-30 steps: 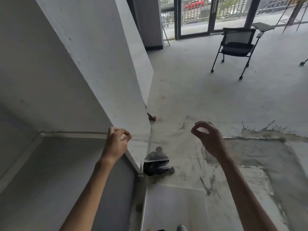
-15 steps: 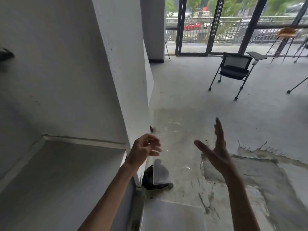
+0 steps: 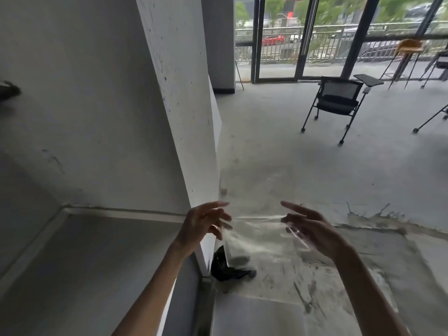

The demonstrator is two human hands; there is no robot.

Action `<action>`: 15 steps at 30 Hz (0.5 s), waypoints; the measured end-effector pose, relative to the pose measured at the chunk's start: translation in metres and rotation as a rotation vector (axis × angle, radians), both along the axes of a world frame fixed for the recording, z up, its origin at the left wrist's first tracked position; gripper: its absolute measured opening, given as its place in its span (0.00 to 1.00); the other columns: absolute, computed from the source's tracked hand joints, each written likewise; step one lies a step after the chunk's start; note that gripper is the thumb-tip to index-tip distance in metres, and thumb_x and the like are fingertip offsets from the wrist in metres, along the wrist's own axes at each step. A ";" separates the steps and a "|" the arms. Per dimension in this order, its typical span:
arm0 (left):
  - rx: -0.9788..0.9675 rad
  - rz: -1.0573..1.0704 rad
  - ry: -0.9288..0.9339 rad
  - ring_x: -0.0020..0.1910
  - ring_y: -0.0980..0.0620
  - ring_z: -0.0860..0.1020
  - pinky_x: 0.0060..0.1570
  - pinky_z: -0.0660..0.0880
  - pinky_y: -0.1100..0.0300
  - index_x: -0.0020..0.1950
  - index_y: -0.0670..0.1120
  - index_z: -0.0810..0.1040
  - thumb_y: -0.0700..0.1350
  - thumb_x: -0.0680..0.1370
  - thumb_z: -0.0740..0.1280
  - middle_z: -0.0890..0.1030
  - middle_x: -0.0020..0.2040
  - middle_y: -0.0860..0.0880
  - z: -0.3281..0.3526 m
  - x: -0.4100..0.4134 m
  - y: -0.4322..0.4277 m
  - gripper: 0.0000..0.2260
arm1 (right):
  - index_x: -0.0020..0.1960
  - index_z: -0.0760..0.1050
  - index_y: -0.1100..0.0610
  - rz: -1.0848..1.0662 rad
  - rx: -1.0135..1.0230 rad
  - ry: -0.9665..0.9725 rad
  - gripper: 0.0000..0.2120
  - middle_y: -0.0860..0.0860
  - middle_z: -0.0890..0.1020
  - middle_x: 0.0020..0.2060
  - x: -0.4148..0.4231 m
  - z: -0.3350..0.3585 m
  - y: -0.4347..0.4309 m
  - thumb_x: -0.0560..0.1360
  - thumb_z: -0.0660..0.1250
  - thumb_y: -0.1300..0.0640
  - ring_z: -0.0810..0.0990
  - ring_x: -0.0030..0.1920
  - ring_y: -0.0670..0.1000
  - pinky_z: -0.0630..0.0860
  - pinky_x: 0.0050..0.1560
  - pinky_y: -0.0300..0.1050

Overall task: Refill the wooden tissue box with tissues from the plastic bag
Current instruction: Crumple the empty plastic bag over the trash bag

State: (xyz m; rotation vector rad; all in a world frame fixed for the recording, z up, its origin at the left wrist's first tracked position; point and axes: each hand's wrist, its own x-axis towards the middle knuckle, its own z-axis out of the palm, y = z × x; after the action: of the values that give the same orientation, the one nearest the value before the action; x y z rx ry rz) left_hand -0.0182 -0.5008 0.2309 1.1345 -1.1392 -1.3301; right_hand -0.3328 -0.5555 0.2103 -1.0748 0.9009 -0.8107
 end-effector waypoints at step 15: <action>-0.004 0.094 -0.282 0.47 0.44 0.82 0.55 0.80 0.43 0.49 0.41 0.76 0.30 0.75 0.66 0.81 0.45 0.39 0.010 -0.063 -0.045 0.08 | 0.57 0.80 0.56 0.111 -0.106 0.079 0.15 0.54 0.83 0.44 -0.040 -0.005 -0.098 0.71 0.74 0.62 0.83 0.41 0.47 0.80 0.41 0.37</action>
State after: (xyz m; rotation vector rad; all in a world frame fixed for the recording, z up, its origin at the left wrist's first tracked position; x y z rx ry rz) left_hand -0.0813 -0.5459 0.2413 1.3873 -1.2721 -1.1193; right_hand -0.3727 -0.6531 0.2052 -1.2458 0.8640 -0.7342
